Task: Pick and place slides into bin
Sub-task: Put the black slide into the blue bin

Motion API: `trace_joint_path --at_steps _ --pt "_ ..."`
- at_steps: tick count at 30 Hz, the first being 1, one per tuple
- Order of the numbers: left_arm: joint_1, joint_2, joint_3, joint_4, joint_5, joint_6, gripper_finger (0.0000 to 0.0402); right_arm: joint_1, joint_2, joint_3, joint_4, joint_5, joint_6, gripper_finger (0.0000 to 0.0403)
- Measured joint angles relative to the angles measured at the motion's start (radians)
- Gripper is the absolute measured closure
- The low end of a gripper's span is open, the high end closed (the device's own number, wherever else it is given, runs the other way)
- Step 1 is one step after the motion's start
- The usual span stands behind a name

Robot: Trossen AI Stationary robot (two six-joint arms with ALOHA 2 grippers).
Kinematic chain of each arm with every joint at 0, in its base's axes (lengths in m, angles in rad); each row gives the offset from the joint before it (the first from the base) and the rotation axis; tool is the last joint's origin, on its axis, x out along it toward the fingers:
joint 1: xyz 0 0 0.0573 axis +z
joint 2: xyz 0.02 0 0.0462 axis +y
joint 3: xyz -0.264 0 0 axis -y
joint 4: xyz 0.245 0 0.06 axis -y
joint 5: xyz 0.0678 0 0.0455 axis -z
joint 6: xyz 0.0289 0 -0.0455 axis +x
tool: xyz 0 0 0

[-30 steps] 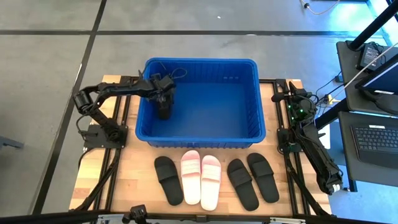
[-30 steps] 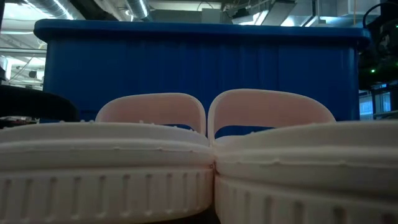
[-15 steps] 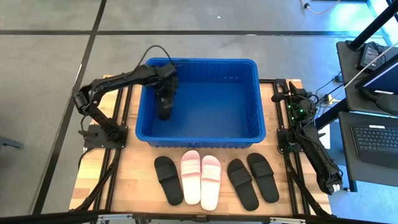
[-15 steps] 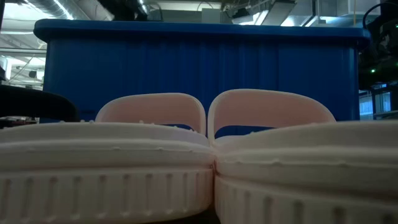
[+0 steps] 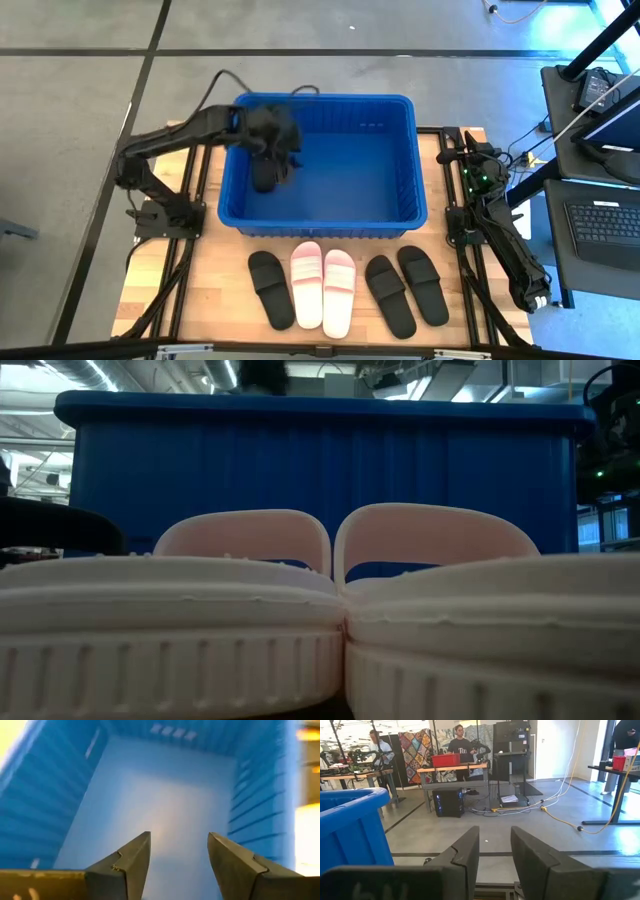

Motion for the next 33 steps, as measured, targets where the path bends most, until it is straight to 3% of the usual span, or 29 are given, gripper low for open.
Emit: trace_joint_path --at_steps 6,14,22,27,33 --pt "-0.261 0.000 0.066 0.000 -0.157 -0.098 0.0211 0.000 0.000 0.000 0.000 -0.001 0.073 0.0289" --pt "-0.532 0.022 0.065 0.008 -0.241 -0.249 0.0211 0.000 0.000 0.000 0.000 0.000 0.069 0.0289" --pt "-0.759 0.107 0.065 0.008 -0.349 -0.412 0.0211 0.000 0.000 0.000 -0.003 -0.024 0.065 0.0289" --pt "-0.886 0.196 0.065 -0.011 -0.416 -0.598 0.0211 0.000 0.000 0.000 -0.003 -0.025 0.065 0.0289" --pt "-0.971 0.342 0.065 -0.145 -0.478 -0.855 0.0211 0.000 0.004 0.000 -0.006 -0.042 0.043 0.0289"
